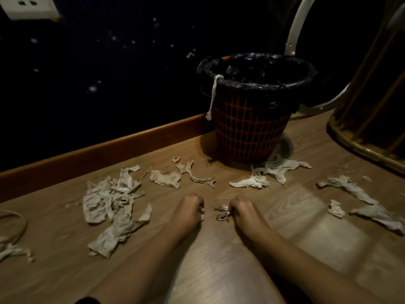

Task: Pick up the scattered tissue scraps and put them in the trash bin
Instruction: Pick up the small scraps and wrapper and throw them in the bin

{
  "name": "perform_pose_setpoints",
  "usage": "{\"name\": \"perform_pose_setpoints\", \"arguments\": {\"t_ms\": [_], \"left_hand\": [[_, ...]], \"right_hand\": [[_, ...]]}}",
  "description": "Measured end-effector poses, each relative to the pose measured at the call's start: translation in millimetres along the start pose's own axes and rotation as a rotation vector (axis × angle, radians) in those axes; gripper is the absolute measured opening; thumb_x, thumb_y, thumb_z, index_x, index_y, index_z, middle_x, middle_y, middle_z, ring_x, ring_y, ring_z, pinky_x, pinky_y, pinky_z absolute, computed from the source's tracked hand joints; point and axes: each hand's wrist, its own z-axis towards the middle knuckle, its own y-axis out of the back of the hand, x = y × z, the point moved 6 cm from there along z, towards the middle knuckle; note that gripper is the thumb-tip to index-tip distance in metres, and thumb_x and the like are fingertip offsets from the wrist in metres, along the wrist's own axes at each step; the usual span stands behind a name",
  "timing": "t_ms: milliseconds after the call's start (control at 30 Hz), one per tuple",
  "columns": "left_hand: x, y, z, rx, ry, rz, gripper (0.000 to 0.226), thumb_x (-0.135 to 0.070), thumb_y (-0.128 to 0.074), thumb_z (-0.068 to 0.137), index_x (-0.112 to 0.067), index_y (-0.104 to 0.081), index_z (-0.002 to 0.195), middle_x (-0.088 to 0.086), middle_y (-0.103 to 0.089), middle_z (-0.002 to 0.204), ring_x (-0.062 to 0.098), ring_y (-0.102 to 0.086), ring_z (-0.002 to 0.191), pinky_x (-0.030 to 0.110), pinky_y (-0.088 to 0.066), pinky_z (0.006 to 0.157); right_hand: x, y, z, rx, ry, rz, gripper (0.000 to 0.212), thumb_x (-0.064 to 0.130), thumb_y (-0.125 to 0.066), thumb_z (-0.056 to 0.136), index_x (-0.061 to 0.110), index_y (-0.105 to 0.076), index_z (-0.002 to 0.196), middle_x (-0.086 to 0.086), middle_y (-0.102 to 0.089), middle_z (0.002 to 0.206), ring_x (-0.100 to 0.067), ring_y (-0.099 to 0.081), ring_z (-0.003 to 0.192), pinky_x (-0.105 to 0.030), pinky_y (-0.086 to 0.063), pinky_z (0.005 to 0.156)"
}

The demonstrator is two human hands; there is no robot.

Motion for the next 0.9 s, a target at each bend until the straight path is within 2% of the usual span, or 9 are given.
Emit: {"name": "perform_pose_setpoints", "arguments": {"t_ms": [100, 167, 267, 400, 533, 667, 767, 833, 900], "left_hand": [[18.9, 28.6, 0.3, -0.117, 0.012, -0.065, 0.016, 0.001, -0.054, 0.085, -0.008, -0.064, 0.094, 0.006, -0.059, 0.104, 0.006, -0.052, 0.079, 0.013, -0.043, 0.061], [43.9, 60.3, 9.0, -0.257, 0.059, -0.095, 0.027, 0.001, -0.055, 0.085, -0.011, -0.058, 0.109, 0.004, -0.049, 0.119, 0.006, -0.05, 0.093, 0.011, -0.044, 0.071], [83.2, 82.3, 34.6, -0.214, 0.177, -0.013, 0.058, 0.005, -0.057, 0.082, -0.014, -0.041, 0.134, 0.014, -0.031, 0.145, 0.025, -0.038, 0.128, 0.023, -0.036, 0.098], [103.8, 73.1, 62.4, -0.045, 0.296, 0.031, 0.079, 0.008, -0.059, 0.077, -0.025, -0.028, 0.142, 0.015, -0.015, 0.155, 0.035, -0.022, 0.141, 0.043, -0.03, 0.113], [107.9, 56.6, 74.8, -0.036, 0.252, 0.073, 0.035, 0.009, -0.055, 0.081, -0.008, -0.06, 0.112, 0.016, -0.058, 0.118, 0.03, -0.058, 0.106, 0.04, -0.052, 0.092], [120.8, 63.6, 62.3, -0.118, 0.275, 0.037, 0.019, 0.007, -0.057, 0.08, -0.005, -0.067, 0.09, 0.015, -0.069, 0.094, 0.026, -0.062, 0.087, 0.036, -0.053, 0.075], [136.4, 95.9, 43.0, -0.3, 0.227, 0.056, 0.02, 0.004, -0.058, 0.079, -0.008, -0.068, 0.091, 0.013, -0.068, 0.092, 0.024, -0.06, 0.089, 0.033, -0.047, 0.072], [157.0, 120.9, 28.6, -0.378, 0.271, 0.168, 0.019, -0.007, -0.064, 0.079, -0.015, -0.068, 0.096, 0.01, -0.062, 0.108, 0.028, -0.049, 0.109, 0.039, -0.043, 0.084], [186.6, 132.0, 16.2, -0.302, 0.399, 0.297, 0.02, -0.017, -0.07, 0.076, -0.022, -0.069, 0.096, 0.01, -0.045, 0.135, 0.033, -0.029, 0.129, 0.051, -0.033, 0.099]], "right_hand": [[22.7, 15.0, 28.9, -0.043, 0.008, 0.176, 0.012, 0.007, -0.053, 0.09, 0.014, -0.062, 0.095, -0.005, -0.059, 0.101, -0.02, -0.055, 0.094, -0.034, -0.049, 0.08], [42.7, 20.2, 63.0, -0.1, 0.04, 0.242, 0.022, 0.006, -0.056, 0.089, 0.012, -0.058, 0.11, -0.009, -0.057, 0.113, -0.021, -0.054, 0.103, -0.036, -0.048, 0.086], [70.2, 2.4, 120.7, -0.049, 0.022, 0.199, 0.049, -0.002, -0.06, 0.083, 0.01, -0.046, 0.129, -0.013, -0.047, 0.132, -0.028, -0.047, 0.12, -0.043, -0.044, 0.102], [91.0, -35.5, 146.6, 0.059, -0.034, 0.006, 0.035, -0.005, -0.049, 0.088, 0.005, -0.052, 0.121, -0.017, -0.046, 0.132, -0.034, -0.049, 0.116, -0.044, -0.045, 0.098], [86.9, -49.8, 125.8, -0.029, 0.004, -0.101, 0.029, -0.004, -0.047, 0.09, 0.003, -0.054, 0.117, -0.017, -0.05, 0.126, -0.031, -0.05, 0.112, -0.035, -0.046, 0.09], [76.0, -41.3, 140.3, -0.118, -0.055, -0.069, 0.018, 0.001, -0.052, 0.087, 0.009, -0.06, 0.101, -0.014, -0.056, 0.116, -0.032, -0.048, 0.111, -0.04, -0.045, 0.084], [90.9, -30.3, 174.6, -0.167, 0.017, -0.01, 0.014, 0.008, -0.059, 0.083, 0.015, -0.064, 0.094, -0.005, -0.049, 0.134, -0.032, -0.037, 0.123, -0.048, -0.04, 0.095], [112.6, -41.2, 197.1, -0.013, 0.126, 0.019, 0.012, 0.005, -0.062, 0.082, 0.014, -0.066, 0.088, 0.001, -0.04, 0.147, -0.033, -0.024, 0.137, -0.054, -0.032, 0.106], [125.4, -61.0, 208.0, 0.151, 0.127, 0.058, 0.014, 0.003, -0.061, 0.083, 0.016, -0.064, 0.079, -0.003, -0.049, 0.138, -0.036, -0.034, 0.133, -0.054, -0.036, 0.106]]}}
